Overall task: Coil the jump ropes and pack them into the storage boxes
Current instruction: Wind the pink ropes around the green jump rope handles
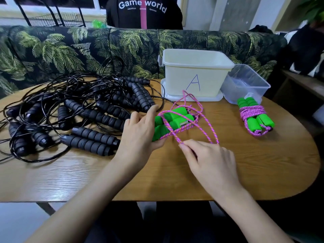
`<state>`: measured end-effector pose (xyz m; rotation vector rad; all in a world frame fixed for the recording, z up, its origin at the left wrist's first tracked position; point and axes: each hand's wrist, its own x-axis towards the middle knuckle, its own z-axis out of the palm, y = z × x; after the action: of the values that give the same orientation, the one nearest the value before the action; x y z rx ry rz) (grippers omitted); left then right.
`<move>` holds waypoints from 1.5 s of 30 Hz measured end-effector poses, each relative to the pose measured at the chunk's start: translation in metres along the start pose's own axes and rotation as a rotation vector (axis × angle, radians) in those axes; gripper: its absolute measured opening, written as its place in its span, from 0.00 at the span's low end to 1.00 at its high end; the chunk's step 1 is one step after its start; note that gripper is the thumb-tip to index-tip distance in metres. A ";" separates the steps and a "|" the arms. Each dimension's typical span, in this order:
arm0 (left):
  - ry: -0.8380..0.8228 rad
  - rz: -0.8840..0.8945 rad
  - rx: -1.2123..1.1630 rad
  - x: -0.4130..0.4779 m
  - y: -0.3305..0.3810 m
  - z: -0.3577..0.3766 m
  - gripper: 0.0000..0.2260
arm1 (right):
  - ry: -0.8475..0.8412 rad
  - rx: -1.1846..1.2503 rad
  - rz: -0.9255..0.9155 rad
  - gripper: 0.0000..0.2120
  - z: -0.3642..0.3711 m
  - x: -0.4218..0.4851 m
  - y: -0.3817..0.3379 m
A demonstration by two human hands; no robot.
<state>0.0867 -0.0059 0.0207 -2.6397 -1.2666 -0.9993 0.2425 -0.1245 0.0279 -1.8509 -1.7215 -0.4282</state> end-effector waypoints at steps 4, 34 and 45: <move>0.023 -0.003 -0.017 0.001 0.002 -0.003 0.32 | 0.037 -0.026 0.096 0.14 0.002 0.006 0.016; -0.094 0.028 -0.085 -0.002 -0.007 -0.011 0.35 | -0.308 0.068 -0.157 0.18 0.020 0.053 0.118; 0.193 0.318 0.339 0.001 -0.005 -0.001 0.31 | -0.556 0.993 0.597 0.27 -0.007 0.065 0.040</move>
<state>0.0830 -0.0020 0.0214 -2.3220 -0.8529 -0.8730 0.2910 -0.0765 0.0642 -1.6068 -1.1767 1.0711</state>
